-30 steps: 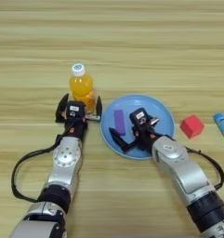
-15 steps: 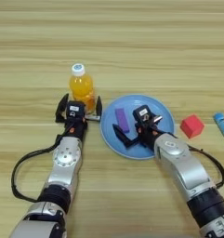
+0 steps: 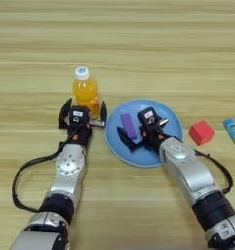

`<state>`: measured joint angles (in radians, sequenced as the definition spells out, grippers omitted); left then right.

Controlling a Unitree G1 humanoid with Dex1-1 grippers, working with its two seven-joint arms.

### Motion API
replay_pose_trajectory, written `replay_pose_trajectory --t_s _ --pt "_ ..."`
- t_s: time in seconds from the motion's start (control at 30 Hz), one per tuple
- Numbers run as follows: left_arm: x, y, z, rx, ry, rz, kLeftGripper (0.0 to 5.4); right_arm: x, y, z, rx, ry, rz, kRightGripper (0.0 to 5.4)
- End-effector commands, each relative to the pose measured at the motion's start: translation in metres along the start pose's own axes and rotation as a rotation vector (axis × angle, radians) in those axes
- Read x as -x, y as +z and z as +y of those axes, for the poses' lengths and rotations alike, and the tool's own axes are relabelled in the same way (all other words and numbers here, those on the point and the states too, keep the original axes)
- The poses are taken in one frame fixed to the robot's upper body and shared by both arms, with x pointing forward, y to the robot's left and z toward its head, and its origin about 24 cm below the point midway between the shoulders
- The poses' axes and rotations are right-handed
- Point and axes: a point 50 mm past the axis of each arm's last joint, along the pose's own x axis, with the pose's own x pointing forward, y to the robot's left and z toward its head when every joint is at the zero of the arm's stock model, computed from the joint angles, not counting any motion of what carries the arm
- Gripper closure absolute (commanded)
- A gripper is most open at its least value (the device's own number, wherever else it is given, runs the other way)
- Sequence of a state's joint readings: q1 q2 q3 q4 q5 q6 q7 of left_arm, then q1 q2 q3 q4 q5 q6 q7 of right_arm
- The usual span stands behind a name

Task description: Move the objects on the table

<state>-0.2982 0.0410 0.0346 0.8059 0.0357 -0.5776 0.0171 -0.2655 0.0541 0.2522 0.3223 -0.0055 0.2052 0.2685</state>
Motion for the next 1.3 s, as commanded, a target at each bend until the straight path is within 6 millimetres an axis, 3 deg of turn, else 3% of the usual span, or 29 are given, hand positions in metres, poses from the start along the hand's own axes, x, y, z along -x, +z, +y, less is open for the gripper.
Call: replay_pose_trajectory --t_s 0.03,0.8,1.13,1.3 --pt "0.002 -0.002 0.001 -0.005 0.001 0.004 0.00 0.001 -0.017 0.001 -0.049 0.004 0.077 0.55" --pt "0.002 -0.002 -0.001 -0.003 0.001 0.005 0.00 0.003 -0.015 0.000 -0.051 0.016 0.066 2.65" --pt "0.001 -0.002 -0.002 -0.002 0.000 0.005 0.00 0.007 -0.010 -0.002 -0.055 0.009 0.043 3.89" --pt "0.002 -0.002 -0.002 -0.001 0.000 0.005 0.00 0.009 -0.007 -0.002 -0.060 0.005 0.035 3.98"
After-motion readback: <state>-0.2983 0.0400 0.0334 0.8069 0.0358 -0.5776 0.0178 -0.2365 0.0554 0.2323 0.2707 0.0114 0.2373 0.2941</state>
